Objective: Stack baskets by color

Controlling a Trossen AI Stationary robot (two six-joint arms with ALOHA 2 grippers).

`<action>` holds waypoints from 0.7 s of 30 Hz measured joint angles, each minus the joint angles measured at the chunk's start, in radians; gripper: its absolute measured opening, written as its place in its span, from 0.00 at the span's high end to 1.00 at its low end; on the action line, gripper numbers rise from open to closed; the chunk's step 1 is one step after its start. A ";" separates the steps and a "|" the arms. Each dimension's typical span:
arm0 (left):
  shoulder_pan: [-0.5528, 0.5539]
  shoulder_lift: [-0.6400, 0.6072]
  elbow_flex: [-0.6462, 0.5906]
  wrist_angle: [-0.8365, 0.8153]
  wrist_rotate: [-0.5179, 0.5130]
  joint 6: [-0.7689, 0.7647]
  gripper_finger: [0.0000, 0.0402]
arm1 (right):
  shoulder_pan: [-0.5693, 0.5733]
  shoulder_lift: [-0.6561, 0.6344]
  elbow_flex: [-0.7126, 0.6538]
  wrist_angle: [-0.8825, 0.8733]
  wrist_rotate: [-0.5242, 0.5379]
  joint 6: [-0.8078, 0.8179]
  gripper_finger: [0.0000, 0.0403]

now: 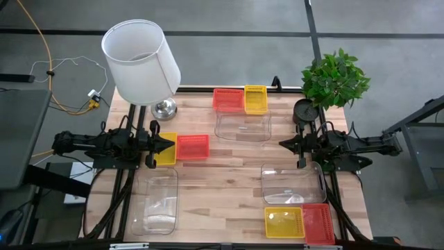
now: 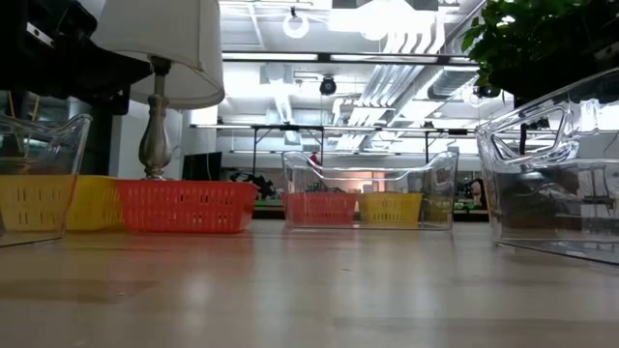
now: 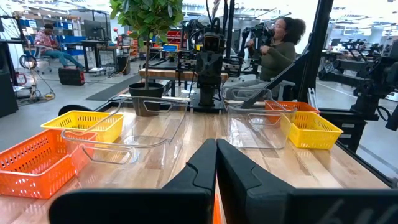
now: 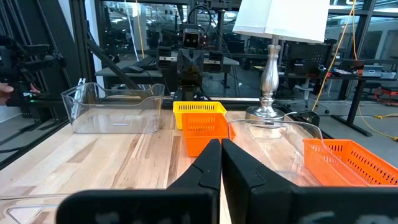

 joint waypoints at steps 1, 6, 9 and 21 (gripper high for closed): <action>0.000 0.000 0.000 0.000 0.000 0.000 1.00 | 0.000 0.000 0.000 0.000 0.000 0.000 1.00; 0.000 0.000 0.000 0.000 0.000 0.000 1.00 | 0.000 0.000 0.000 0.000 0.000 0.000 1.00; 0.000 0.000 0.000 0.000 0.000 0.000 1.00 | 0.000 0.000 0.000 0.000 0.000 0.000 1.00; 0.000 0.000 0.000 0.000 0.000 0.000 1.00 | 0.000 0.000 0.000 0.111 0.004 0.025 1.00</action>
